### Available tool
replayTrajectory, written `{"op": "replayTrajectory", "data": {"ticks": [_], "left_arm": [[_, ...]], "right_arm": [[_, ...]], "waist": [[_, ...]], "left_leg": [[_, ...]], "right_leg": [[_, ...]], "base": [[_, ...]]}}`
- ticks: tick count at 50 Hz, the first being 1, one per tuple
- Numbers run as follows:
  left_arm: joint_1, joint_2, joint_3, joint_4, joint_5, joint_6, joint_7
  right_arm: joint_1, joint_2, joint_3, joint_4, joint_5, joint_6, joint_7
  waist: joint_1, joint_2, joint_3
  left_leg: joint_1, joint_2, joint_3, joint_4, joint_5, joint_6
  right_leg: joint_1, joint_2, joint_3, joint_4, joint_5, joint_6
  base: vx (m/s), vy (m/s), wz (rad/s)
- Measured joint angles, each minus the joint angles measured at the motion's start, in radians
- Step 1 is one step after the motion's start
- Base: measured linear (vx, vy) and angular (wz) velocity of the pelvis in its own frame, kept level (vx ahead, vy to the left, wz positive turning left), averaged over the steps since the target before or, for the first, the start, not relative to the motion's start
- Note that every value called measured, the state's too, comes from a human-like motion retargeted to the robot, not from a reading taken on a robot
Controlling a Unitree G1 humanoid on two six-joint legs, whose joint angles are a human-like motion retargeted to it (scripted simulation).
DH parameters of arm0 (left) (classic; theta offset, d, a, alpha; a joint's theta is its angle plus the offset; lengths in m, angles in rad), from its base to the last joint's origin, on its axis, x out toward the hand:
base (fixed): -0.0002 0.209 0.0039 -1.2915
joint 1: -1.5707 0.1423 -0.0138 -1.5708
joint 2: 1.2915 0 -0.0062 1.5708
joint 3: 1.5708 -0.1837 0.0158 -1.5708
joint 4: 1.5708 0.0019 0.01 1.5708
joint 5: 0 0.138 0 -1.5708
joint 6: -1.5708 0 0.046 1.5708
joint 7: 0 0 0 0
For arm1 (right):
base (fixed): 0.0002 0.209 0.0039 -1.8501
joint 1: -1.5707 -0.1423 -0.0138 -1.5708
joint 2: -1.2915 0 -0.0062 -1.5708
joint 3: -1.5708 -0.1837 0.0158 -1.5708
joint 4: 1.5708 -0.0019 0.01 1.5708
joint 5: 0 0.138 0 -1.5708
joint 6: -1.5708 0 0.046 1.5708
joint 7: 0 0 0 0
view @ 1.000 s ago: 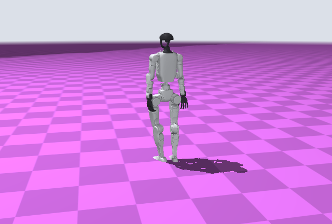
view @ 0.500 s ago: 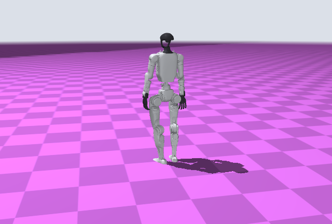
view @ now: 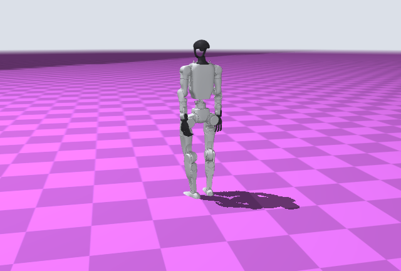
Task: In place motions
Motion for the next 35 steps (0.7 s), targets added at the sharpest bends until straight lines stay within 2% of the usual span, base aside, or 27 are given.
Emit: {"op": "replayTrajectory", "data": {"ticks": [7, 11, 15, 21, 25, 29, 33, 35], "left_arm": [[-0.037, -0.001, -0.032, -0.045, -0.006, 0.002, -0.002], [-0.069, 0.002, -0.053, -0.079, -0.009, -0.002, -0.001], [-0.101, 0.005, -0.091, -0.107, -0.013, -0.007, 0.002], [-0.155, 0.011, -0.137, -0.135, -0.015, -0.011, -0.002], [-0.182, 0.011, -0.160, -0.149, -0.012, -0.015, -0.005], [-0.190, 0.004, -0.154, -0.158, -0.001, -0.026, 0.008], [-0.178, -0.003, -0.125, -0.142, -0.023, -0.030, 0.004], [-0.165, -0.002, -0.112, -0.125, -0.031, -0.029, 0.000]], "right_arm": [[0.023, -0.026, -0.012, 0.050, -0.042, 0.033, -0.024], [0.037, -0.037, -0.025, 0.062, -0.034, 0.038, -0.033], [0.051, -0.043, -0.047, 0.065, -0.024, 0.039, -0.035], [0.047, -0.054, -0.054, 0.060, -0.025, 0.041, -0.035], [0.040, -0.058, -0.056, 0.054, -0.026, 0.047, -0.030], [0.033, -0.058, -0.061, 0.043, -0.027, 0.046, -0.028], [0.030, -0.057, -0.061, 0.029, -0.018, 0.034, -0.036], [0.030, -0.054, -0.060, 0.024, -0.006, 0.026, -0.040]], "waist": [[0.002, 0.000, 0.010], [0.133, -0.002, 0.012], [-0.021, 0.000, 0.023], [-0.034, 0.000, 0.035], [-0.043, -0.001, 0.043], [-0.050, -0.007, 0.050], [-0.051, -0.003, 0.043], [-0.055, 0.006, 0.039]], "left_leg": [[-0.037, 0.009, 0.025, 0.058, -0.027, -0.007], [-0.035, 0.055, 0.170, 0.088, -0.060, -0.020], [-0.073, 0.021, 0.038, 0.125, -0.051, -0.014], [-0.109, 0.025, 0.042, 0.176, -0.057, -0.021], [-0.131, 0.019, 0.024, 0.200, -0.022, -0.031], [-0.140, 0.007, -0.014, 0.224, -0.043, -0.032], [-0.121, 0.019, 0.030, 0.231, -0.046, -0.014], [-0.101, 0.025, 0.041, 0.209, -0.040, -0.028]], "right_leg": [[-0.018, -0.002, 0.032, 0.002, 0.005, -0.001], [-0.013, 0.017, 0.176, -0.002, -0.002, 0.007], [-0.039, -0.009, 0.038, -0.001, 0.027, 0.001], [-0.054, -0.015, 0.049, -0.003, 0.045, 0.005], [-0.066, -0.023, 0.050, -0.004, 0.052, 0.007], [-0.070, -0.039, 0.039, -0.007, 0.057, 0.008], [-0.076, -0.046, 0.042, -0.009, 0.061, 0.010], [-0.076, -0.040, 0.044, -0.009, 0.061, 0.010]], "base": [[-0.06, 0.03, -0.25], [-0.06, 0.03, -1.66], [-0.04, 0.01, 1.52], [-0.07, 0.03, 0.04], [-0.09, 0.04, 0.14], [-0.05, 0.02, 0.15], [0.00, 0.00, 0.00], [0.03, 0.00, -0.04]]}}
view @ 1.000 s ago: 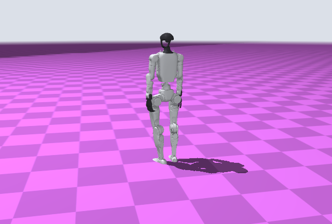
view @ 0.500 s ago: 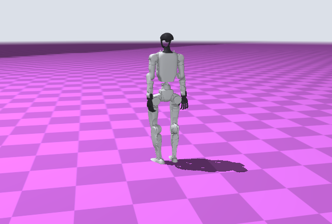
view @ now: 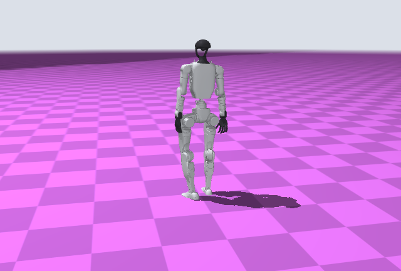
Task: In place motions
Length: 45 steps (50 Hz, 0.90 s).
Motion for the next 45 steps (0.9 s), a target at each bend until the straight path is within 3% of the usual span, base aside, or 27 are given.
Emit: {"op": "replayTrajectory", "data": {"ticks": [7, 15, 24, 32, 35, 39, 45], "left_arm": [[0.041, 0.019, 0.013, 0.078, 0.023, 0.021, -0.017], [0.080, 0.022, 0.038, 0.073, 0.036, 0.038, -0.044], [0.064, 0.025, 0.038, 0.079, 0.032, 0.054, -0.119], [0.025, 0.053, -0.021, 0.079, 0.065, 0.065, -0.148], [0.019, 0.058, -0.036, 0.074, 0.076, 0.067, -0.138], [0.037, 0.054, -0.032, 0.059, 0.080, 0.061, -0.135], [0.038, 0.019, 0.005, 0.075, 0.043, 0.043, -0.110]], "right_arm": [[-0.001, 0.009, -0.009, -0.001, 0.039, -0.014, 0.000], [-0.004, 0.014, 0.012, 0.004, -0.024, 0.011, 0.022], [-0.017, 0.031, 0.038, -0.025, -0.027, -0.019, -0.004], [-0.027, 0.044, 0.069, -0.065, -0.034, -0.048, -0.021], [-0.010, 0.045, 0.064, -0.065, -0.032, -0.052, -0.022], [0.011, 0.043, 0.064, -0.023, -0.052, -0.036, -0.012], [-0.025, 0.034, 0.054, 0.024, -0.101, 0.022, 0.014]], "waist": [[-0.032, 0.037, -0.017], [0.007, 0.039, -0.029], [-0.030, 0.041, -0.022], [0.049, 0.039, -0.002], [0.063, 0.032, 0.000], [0.047, 0.005, -0.028], [0.071, 0.007, -0.042]], "left_leg": [[0.051, -0.011, -0.023, -0.126, 0.008, 0.023], [0.099, -0.028, -0.002, -0.210, 0.026, 0.045], [0.077, -0.025, -0.044, -0.239, 0.037, 0.054], [0.060, 0.027, 0.043, -0.240, 0.036, 0.050], [0.081, 0.020, 0.040, -0.249, 0.040, 0.052], [0.110, -0.024, 0.007, -0.266, 0.047, 0.058], [0.123, -0.046, 0.036, -0.284, 0.046, 0.078]], "right_leg": [[0.005, 0.020, -0.029, -0.001, -0.003, 0.001], [0.012, 0.013, -0.026, 0.007, -0.010, 0.017], [-0.039, 0.027, -0.076, 0.059, -0.005, 0.004], [-0.090, 0.059, 0.080, 0.217, -0.038, 0.027], [-0.046, 0.036, 0.110, 0.196, -0.041, 0.054], [0.007, 0.017, 0.032, 0.099, -0.054, 0.019], [0.041, 0.024, 0.006, 0.018, -0.021, 0.030]], "base": [[0.08, -0.03, 0.16], [0.06, -0.06, -0.12], [-0.06, -0.11, 0.18], [-0.09, -0.08, -0.60], [0.10, -0.02, 0.10], [0.24, 0.03, 0.52], [0.04, 0.04, -0.17]]}}
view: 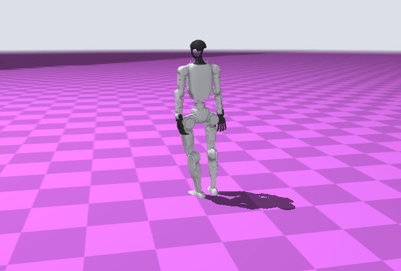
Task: In place motions
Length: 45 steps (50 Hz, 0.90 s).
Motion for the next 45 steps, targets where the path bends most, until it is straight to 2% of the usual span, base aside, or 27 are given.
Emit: {"op": "replayTrajectory", "data": {"ticks": [3, 6, 11, 18, 24, 28, 32, 38, 45], "left_arm": [[0.008, -0.003, -0.022, 0.007, 0.014, 0.002, -0.026], [-0.001, 0.001, -0.038, 0.019, 0.050, 0.011, -0.014], [-0.008, 0.004, -0.062, 0.014, 0.067, 0.016, -0.023], [-0.021, -0.004, -0.060, -0.015, 0.050, 0.014, -0.029], [-0.029, -0.007, -0.055, -0.027, 0.043, 0.013, -0.033], [-0.022, -0.010, -0.058, -0.029, 0.045, 0.010, -0.033], [-0.018, -0.007, -0.054, -0.018, 0.045, 0.011, -0.033], [-0.007, 0.002, -0.045, -0.007, 0.054, 0.011, -0.026], [-0.005, 0.012, -0.033, -0.015, 0.054, 0.013, -0.028]], "right_arm": [[-0.007, -0.001, -0.003, -0.020, -0.002, 0.005, -0.003], [-0.010, 0.005, -0.020, -0.053, 0.017, -0.003, 0.003], [0.001, 0.009, -0.035, -0.083, 0.070, -0.024, 0.021], [0.012, 0.006, -0.027, -0.040, 0.058, -0.006, 0.010], [0.028, 0.000, -0.015, -0.005, 0.025, 0.012, -0.002], [0.042, -0.002, -0.023, -0.001, 0.024, 0.013, -0.009], [0.036, -0.002, -0.035, -0.007, 0.030, 0.013, -0.001], [0.026, -0.001, -0.040, -0.028, 0.043, 0.007, 0.010], [0.027, -0.005, -0.039, -0.033, 0.051, 0.004, 0.011]], "waist": [[-0.055, 0.020, -0.009], [-0.093, 0.024, 0.002], [-0.075, 0.027, 0.007], [-0.071, 0.028, 0.008], [0.110, 0.023, -0.006], [0.144, 0.023, -0.010], [0.117, 0.025, -0.007], [0.011, 0.026, -0.001], [-0.005, 0.027, -0.002]], "left_leg": [[0.015, -0.010, -0.027, -0.021, -0.003, 0.010], [0.017, 0.002, -0.041, -0.022, 0.002, -0.004], [0.000, 0.017, -0.001, -0.009, 0.009, -0.012], [-0.003, 0.027, 0.008, -0.006, 0.008, -0.022], [0.013, 0.063, 0.177, -0.012, -0.012, -0.039], [0.020, 0.070, 0.201, -0.011, -0.015, -0.043], [0.017, 0.067, 0.172, -0.009, -0.012, -0.041], [0.001, 0.044, 0.059, -0.004, 0.006, -0.032], [-0.016, 0.031, -0.009, -0.001, 0.021, -0.029]], "right_leg": [[-0.002, 0.011, -0.027, -0.010, -0.002, -0.002], [0.001, 0.005, -0.041, -0.007, -0.006, 0.000], [-0.003, 0.014, -0.004, -0.008, -0.003, -0.004], [-0.007, 0.014, 0.000, -0.011, -0.002, -0.005], [0.021, 0.051, 0.171, -0.029, -0.024, -0.004], [0.032, 0.059, 0.195, -0.039, -0.023, -0.007], [0.029, 0.049, 0.164, -0.032, -0.025, -0.002], [0.010, 0.024, 0.047, -0.012, -0.025, -0.005], [0.019, 0.011, -0.001, -0.007, -0.040, -0.005]], "base": [[0.01, 0.03, 0.32], [-0.08, 0.02, 0.24], [-0.02, 0.03, -0.39], [-0.01, 0.01, -0.11], [0.00, 0.02, -1.39], [0.00, 0.01, -0.26], [0.01, 0.00, 0.35], [0.00, 0.00, 0.94], [0.00, 0.02, 0.52]]}}
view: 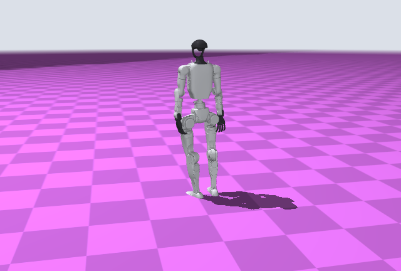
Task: In place motions
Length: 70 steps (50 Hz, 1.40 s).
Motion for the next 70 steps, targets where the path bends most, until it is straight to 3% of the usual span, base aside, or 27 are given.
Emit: {"op": "replayTrajectory", "data": {"ticks": [30, 35, 37, 39, 42, 57, 70], "left_arm": [[0.077, 0.022, 0.067, -0.066, 0.002, 0.004, -0.012], [0.034, 0.028, 0.047, -0.109, 0.009, 0.000, -0.008], [0.021, 0.026, 0.035, -0.125, 0.008, -0.002, -0.008], [0.013, 0.022, 0.027, -0.139, 0.006, -0.003, -0.010], [0.010, 0.019, 0.036, -0.154, 0.008, -0.007, -0.013], [0.046, 0.033, 0.160, -0.041, -0.014, 0.011, 0.037], [0.122, -0.026, 0.265, 0.044, -0.059, 0.010, 0.042]], "right_arm": [[0.006, -0.002, 0.034, 0.003, 0.003, -0.015, 0.006], [0.031, -0.033, 0.028, 0.048, 0.013, -0.012, -0.021], [0.042, -0.044, 0.014, 0.067, 0.018, -0.007, -0.028], [0.051, -0.052, 0.004, 0.085, 0.017, 0.001, -0.027], [0.056, -0.064, 0.007, 0.105, 0.009, 0.013, -0.017], [-0.017, -0.090, -0.003, 0.029, -0.020, -0.006, -0.033], [-0.116, -0.021, -0.009, -0.122, 0.006, -0.064, 0.025]], "waist": [[0.031, 0.013, -0.008], [0.238, -0.008, -0.026], [0.232, -0.016, -0.028], [0.126, -0.017, -0.026], [0.171, -0.040, -0.035], [0.437, -0.165, -0.008], [0.529, -0.186, 0.031]], "left_leg": [[-0.064, -0.028, -0.122, 0.011, 0.032, 0.004], [-0.103, -0.011, -0.077, 0.024, 0.035, -0.006], [-0.121, -0.038, -0.160, 0.029, 0.054, -0.007], [-0.140, -0.098, -0.337, 0.032, 0.090, -0.008], [-0.159, -0.127, -0.400, 0.030, 0.114, -0.020], [-0.201, -0.237, -0.560, 0.010, 0.190, -0.077], [-0.195, -0.267, -0.595, -0.004, 0.205, -0.095]], "right_leg": [[0.008, -0.039, -0.105, 0.023, -0.051, 0.020], [0.022, -0.073, -0.020, 0.059, -0.114, 0.064], [0.022, -0.088, -0.088, 0.069, -0.120, 0.062], [0.053, -0.093, -0.260, 0.045, -0.112, 0.047], [0.077, -0.113, -0.326, 0.046, -0.135, 0.062], [0.182, -0.170, -0.685, 0.041, -0.197, 0.126], [0.218, -0.172, -0.790, 0.033, -0.208, 0.150]], "base": [[0.00, 0.02, 0.19], [-0.06, 0.07, -0.32], [-0.04, 0.09, 2.66], [-0.03, 0.09, 3.93], [-0.05, 0.10, 1.72], [-0.10, 0.03, 1.24], [-0.04, -0.01, 0.36]]}}
